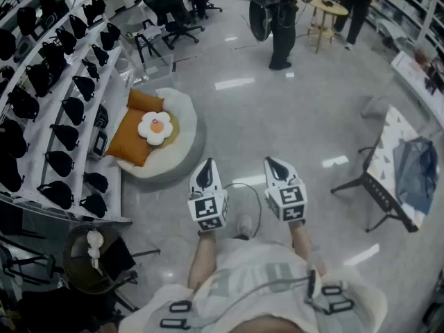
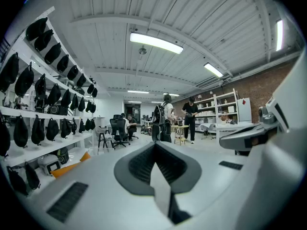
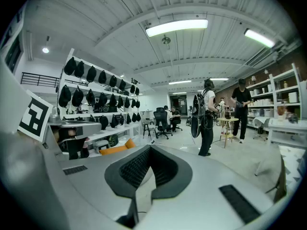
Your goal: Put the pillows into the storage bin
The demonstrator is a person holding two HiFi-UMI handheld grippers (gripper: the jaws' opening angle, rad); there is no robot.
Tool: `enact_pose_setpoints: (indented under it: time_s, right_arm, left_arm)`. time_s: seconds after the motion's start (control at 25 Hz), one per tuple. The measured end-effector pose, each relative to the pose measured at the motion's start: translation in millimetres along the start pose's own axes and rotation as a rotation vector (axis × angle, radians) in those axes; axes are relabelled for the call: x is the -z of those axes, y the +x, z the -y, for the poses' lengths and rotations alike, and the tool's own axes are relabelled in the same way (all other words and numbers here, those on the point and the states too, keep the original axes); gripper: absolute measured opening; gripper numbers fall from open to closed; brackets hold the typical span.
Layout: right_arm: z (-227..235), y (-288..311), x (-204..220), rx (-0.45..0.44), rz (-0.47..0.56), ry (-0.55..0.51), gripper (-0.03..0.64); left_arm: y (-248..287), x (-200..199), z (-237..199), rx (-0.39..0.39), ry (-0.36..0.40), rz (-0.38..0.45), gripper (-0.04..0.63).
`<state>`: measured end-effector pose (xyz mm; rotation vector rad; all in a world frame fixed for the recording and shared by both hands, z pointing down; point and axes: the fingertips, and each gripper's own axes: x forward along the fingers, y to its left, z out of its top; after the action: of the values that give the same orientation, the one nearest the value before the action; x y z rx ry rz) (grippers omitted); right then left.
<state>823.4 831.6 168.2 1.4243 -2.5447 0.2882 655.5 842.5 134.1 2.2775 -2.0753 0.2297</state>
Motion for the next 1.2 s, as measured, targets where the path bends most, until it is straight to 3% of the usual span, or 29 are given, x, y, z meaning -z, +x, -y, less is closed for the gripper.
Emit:
enact_pose_setpoints:
  time_s: [0.6,0.76,0.88,1.2]
  right_arm:
    - [8.3,25.9,-5.5,-0.039,0.024,0.092,0.008]
    - [5.2,48.4,-10.5,-0.036,0.009,0.053,0.008]
    - [11.2,64.2,-12.1,0.002,0.005,0.053,0.008]
    - [19.9,89.4,4.7,0.068,-0.053,0.051,0.008]
  left_arm:
    - [26.9,8.7,-8.2,0.016,-0.023,-0.024,0.008]
    - [48.9,10.1,-16.6,0.112,0.011,-0.022,0.008]
    - [65.8,10.8,-24.6,0.128,0.048,-0.022,0.008]
    - [110.8,2.8,-58.3,0.114,-0.042,-0.003,0.008]
